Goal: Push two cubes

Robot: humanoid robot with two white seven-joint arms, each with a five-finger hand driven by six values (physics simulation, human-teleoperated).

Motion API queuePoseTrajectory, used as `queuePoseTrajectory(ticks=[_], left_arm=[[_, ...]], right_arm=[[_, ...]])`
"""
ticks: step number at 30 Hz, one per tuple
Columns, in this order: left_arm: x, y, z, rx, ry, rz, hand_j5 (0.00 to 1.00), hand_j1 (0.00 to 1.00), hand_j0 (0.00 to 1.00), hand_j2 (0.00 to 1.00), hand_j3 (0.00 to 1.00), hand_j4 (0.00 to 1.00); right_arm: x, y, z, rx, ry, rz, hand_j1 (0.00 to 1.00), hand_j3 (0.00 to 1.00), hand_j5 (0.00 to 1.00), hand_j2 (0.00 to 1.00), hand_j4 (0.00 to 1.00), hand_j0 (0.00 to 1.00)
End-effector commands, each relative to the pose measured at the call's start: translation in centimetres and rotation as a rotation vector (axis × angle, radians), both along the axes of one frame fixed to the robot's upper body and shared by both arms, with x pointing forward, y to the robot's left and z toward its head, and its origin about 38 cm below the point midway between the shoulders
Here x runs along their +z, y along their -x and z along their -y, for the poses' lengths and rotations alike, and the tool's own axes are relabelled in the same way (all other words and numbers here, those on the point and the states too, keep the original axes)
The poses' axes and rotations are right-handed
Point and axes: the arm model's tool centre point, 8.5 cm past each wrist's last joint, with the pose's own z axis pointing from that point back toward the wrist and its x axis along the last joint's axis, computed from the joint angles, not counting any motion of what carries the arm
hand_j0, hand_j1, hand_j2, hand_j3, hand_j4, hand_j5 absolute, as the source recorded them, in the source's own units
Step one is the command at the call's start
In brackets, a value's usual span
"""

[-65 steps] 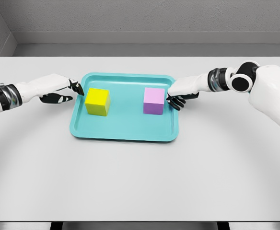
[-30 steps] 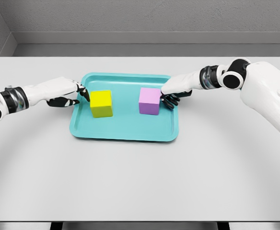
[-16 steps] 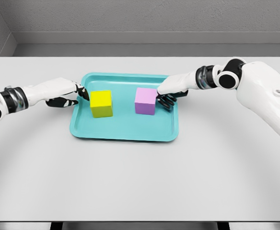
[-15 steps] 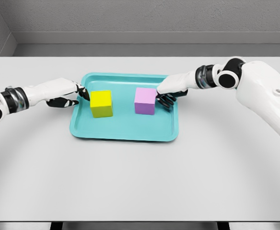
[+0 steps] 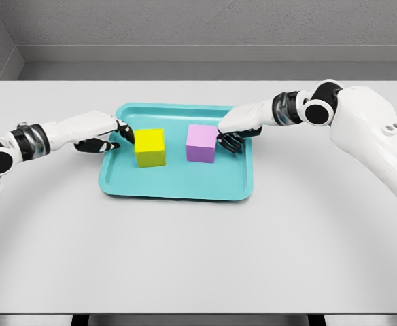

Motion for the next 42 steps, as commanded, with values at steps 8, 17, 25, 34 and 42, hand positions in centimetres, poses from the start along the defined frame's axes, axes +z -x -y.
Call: queuePoseTrajectory(ticks=[8,17,25,34,42], left_arm=[[-0.3,-0.1,1.4,-0.015,0.027,-0.006,0.56,0.56,0.56,0.56,0.56,0.56],[-0.4,-0.3,0.3,0.01,0.027,-0.017,0.56,0.56,0.56,0.56,0.56,0.56],[-0.7,-0.4,0.7,0.009,0.037,-0.022,0.56,0.56,0.56,0.56,0.56,0.56],[-1.5,-0.6,1.1,0.017,0.057,-0.048,0.56,0.56,0.56,0.56,0.56,0.56],[-2.0,-0.9,1.6,0.019,0.066,-0.063,0.56,0.56,0.56,0.56,0.56,0.56]], right_arm=[[0.4,-0.1,-0.7,0.005,-0.01,0.004,0.13,0.13,0.13,0.13,0.13,0.13],[0.2,-0.1,-0.4,-0.001,-0.008,0.001,0.13,0.13,0.13,0.13,0.13,0.13],[0.5,-0.3,0.3,-0.009,-0.001,0.007,0.13,0.13,0.13,0.13,0.13,0.13],[2.6,-1.4,2.7,-0.052,0.018,0.046,0.14,0.14,0.14,0.14,0.14,0.14],[2.4,-2.5,2.3,-0.088,0.039,0.032,0.13,0.13,0.13,0.13,0.13,0.13]])
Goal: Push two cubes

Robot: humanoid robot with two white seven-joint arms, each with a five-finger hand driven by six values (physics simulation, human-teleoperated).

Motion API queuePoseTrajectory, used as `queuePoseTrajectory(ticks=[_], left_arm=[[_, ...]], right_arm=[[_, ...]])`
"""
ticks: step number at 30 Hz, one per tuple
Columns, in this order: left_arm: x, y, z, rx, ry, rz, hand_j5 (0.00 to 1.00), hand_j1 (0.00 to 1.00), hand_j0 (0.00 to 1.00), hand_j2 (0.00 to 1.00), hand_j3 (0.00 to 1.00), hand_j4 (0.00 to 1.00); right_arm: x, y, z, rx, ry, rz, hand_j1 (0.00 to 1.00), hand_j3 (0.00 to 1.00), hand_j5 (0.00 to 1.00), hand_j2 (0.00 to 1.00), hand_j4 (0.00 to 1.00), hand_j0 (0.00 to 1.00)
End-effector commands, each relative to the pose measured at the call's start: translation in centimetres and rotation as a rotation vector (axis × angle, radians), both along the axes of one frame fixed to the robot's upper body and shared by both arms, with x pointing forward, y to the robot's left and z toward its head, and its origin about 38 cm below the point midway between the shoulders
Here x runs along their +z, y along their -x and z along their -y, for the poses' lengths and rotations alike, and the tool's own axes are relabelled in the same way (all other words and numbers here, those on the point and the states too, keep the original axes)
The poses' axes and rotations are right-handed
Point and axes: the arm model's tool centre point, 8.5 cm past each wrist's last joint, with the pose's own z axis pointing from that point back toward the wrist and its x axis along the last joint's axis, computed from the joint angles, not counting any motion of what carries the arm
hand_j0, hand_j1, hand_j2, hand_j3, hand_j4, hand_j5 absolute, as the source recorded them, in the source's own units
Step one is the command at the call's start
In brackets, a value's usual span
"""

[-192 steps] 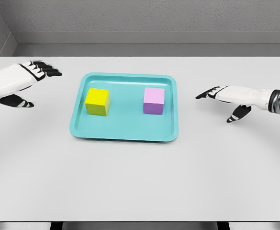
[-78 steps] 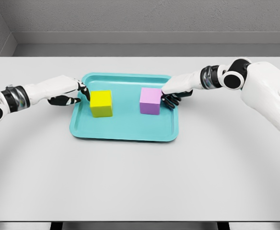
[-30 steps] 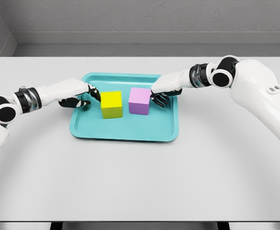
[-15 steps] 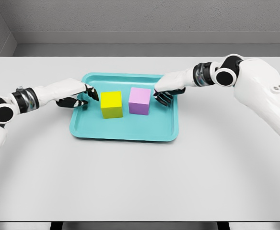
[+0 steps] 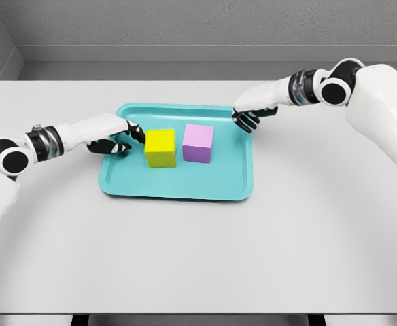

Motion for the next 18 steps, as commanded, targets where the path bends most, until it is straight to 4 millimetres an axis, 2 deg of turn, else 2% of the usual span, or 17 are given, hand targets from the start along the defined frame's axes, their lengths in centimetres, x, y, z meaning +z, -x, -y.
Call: queuePoseTrajectory(ticks=[1,2,13,18], left_arm=[[-0.2,0.0,0.0,0.005,0.008,-0.009,0.56,0.56,0.56,0.56,0.56,0.56],[-0.3,0.0,0.0,0.006,0.007,-0.01,0.56,0.56,0.56,0.56,0.56,0.56],[0.1,-0.7,0.5,0.007,0.018,-0.007,0.56,0.56,0.56,0.56,0.56,0.56],[0.0,-0.7,0.4,0.009,0.016,-0.01,0.56,0.56,0.56,0.56,0.56,0.56]], right_arm=[[-0.5,-0.2,-0.6,-0.01,-0.001,-0.015,0.13,0.13,0.13,0.13,0.13,0.13],[-0.6,-0.4,-1.2,-0.005,0.02,-0.007,0.13,0.13,0.13,0.13,0.13,0.13],[-0.1,-0.6,-1.6,0.002,0.025,0.003,0.13,0.13,0.13,0.13,0.13,0.13],[0.2,-0.6,-2.5,0.014,0.022,0.007,0.13,0.13,0.13,0.13,0.13,0.13]])
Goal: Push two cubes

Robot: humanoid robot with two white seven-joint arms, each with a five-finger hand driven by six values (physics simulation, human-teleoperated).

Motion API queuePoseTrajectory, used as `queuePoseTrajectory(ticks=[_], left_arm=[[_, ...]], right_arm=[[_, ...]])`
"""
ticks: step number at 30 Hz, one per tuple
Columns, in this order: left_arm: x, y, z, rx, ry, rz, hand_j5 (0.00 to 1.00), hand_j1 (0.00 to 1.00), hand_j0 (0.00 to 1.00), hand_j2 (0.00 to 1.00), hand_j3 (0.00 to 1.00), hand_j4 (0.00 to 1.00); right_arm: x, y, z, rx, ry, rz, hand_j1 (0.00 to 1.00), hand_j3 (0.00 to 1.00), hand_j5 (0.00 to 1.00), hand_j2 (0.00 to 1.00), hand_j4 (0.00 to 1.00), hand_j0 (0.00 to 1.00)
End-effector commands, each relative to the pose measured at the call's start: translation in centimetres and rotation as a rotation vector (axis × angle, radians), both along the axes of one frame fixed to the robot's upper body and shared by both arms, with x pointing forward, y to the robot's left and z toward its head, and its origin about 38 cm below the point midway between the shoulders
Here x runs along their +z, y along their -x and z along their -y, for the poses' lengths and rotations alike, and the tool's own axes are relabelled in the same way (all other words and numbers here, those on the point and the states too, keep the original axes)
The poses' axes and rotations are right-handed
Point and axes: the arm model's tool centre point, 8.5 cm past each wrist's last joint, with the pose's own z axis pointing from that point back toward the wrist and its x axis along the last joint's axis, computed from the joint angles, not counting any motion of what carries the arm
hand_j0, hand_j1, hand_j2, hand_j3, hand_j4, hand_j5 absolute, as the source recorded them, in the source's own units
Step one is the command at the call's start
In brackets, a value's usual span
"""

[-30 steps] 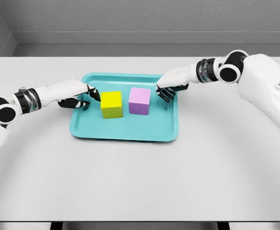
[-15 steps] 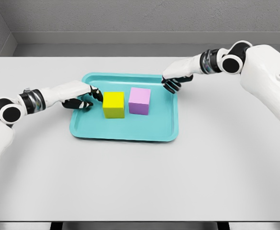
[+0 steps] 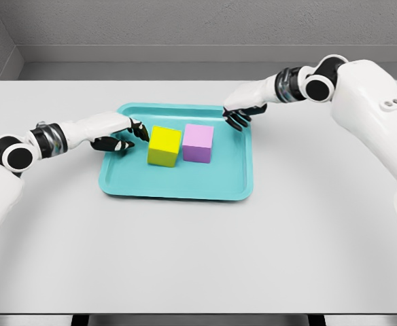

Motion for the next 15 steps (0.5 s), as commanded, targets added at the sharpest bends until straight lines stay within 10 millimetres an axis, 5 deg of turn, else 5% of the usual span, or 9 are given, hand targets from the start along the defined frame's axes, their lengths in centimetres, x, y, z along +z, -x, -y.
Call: queuePoseTrajectory(ticks=[1,15], left_arm=[[0.1,-0.1,-0.2,0.007,0.007,-0.001,0.56,0.56,0.56,0.56,0.56,0.56],[0.7,-0.1,-2.2,0.038,0.007,0.002,0.55,0.55,0.55,0.55,0.55,0.55]], right_arm=[[0.0,0.0,-0.6,0.006,-0.008,-0.001,0.13,0.13,0.13,0.13,0.13,0.13],[0.8,-0.3,-3.6,0.018,0.038,0.042,0.13,0.13,0.13,0.13,0.13,0.13]])
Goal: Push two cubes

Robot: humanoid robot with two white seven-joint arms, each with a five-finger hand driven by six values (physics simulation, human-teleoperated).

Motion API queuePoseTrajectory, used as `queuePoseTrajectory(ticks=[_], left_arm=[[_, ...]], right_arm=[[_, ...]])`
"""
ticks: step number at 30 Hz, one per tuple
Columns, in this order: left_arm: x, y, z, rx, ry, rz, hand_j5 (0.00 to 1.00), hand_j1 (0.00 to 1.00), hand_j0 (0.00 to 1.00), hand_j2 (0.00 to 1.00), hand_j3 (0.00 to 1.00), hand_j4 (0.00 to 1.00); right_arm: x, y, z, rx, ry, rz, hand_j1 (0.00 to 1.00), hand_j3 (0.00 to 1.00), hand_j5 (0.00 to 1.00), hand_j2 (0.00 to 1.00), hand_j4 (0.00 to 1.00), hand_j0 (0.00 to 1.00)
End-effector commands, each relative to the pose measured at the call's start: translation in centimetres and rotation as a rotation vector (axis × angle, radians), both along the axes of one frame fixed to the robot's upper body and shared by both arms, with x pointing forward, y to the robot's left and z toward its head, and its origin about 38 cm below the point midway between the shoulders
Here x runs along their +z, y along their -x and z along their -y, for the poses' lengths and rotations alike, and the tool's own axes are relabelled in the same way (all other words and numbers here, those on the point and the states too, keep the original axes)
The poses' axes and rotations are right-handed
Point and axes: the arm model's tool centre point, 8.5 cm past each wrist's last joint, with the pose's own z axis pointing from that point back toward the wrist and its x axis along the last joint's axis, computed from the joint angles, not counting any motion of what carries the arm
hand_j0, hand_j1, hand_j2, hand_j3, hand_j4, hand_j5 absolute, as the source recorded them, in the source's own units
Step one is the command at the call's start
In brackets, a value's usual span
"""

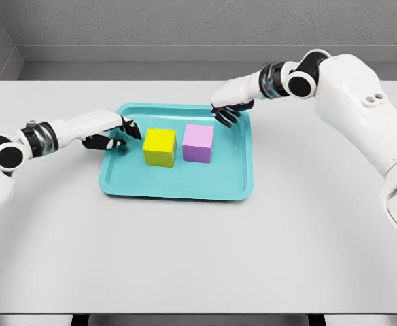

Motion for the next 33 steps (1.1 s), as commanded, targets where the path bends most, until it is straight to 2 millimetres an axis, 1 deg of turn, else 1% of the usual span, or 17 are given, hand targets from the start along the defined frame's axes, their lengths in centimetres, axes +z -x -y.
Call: queuePoseTrajectory(ticks=[1,3,5,6,9,12,15,16,22,24,25,33], left_arm=[[0.2,0.0,-0.5,0.01,0.011,0.001,0.55,0.55,0.55,0.55,0.55,0.55],[0.3,0.1,-1.1,0.018,0.0,0.0,0.55,0.55,0.55,0.55,0.55,0.55],[0.2,0.2,-1.2,0.019,0.0,-0.003,0.55,0.55,0.55,0.55,0.55,0.55],[0.2,0.2,-1.2,0.018,0.004,-0.004,0.55,0.55,0.55,0.55,0.55,0.55],[-0.1,0.2,-0.5,0.006,0.003,-0.009,0.55,0.55,0.55,0.55,0.55,0.55],[-0.4,0.1,0.1,-0.001,0.007,-0.013,0.55,0.55,0.55,0.55,0.55,0.55],[-1.4,0.1,-0.5,0.02,0.007,-0.044,0.55,0.55,0.55,0.55,0.55,0.55],[-1.4,0.1,-0.5,0.021,0.007,-0.044,0.55,0.55,0.55,0.55,0.55,0.55],[-1.2,0.0,-0.4,0.02,0.011,-0.04,0.54,0.54,0.54,0.54,0.54,0.54],[-1.1,0.0,0.0,0.012,0.016,-0.035,0.54,0.54,0.54,0.54,0.54,0.54],[-1.2,0.0,0.4,0.006,0.022,-0.036,0.54,0.54,0.54,0.54,0.54,0.54],[-1.2,0.0,1.3,-0.005,0.035,-0.036,0.54,0.54,0.54,0.54,0.54,0.54]], right_arm=[[-0.1,-0.1,-0.5,-0.005,0.023,0.012,0.13,0.13,0.13,0.13,0.13,0.13],[-0.4,-0.2,-0.9,-0.02,0.032,0.011,0.13,0.13,0.13,0.13,0.13,0.13],[-0.6,-0.2,-1.6,-0.01,0.063,0.027,0.13,0.13,0.13,0.13,0.13,0.13],[-0.6,-0.2,-1.6,-0.011,0.063,0.027,0.13,0.13,0.13,0.13,0.13,0.13],[-0.6,-0.1,-2.6,0.001,0.082,0.041,0.13,0.13,0.13,0.13,0.13,0.13],[-0.6,0.0,-3.1,0.012,0.083,0.042,0.13,0.13,0.13,0.13,0.13,0.13],[-0.9,0.2,-3.4,0.022,0.092,0.039,0.13,0.13,0.13,0.13,0.13,0.13],[-0.9,0.2,-3.6,0.024,0.091,0.039,0.13,0.13,0.13,0.13,0.13,0.13],[-0.9,0.3,-3.7,0.028,0.092,0.039,0.13,0.13,0.13,0.13,0.13,0.13],[-0.9,0.3,-3.7,0.028,0.092,0.039,0.13,0.13,0.13,0.13,0.13,0.13],[-1.0,0.4,-4.1,0.034,0.089,0.037,0.13,0.13,0.13,0.13,0.13,0.13],[-1.1,0.4,-4.2,0.038,0.096,0.037,0.13,0.13,0.13,0.13,0.13,0.13]])
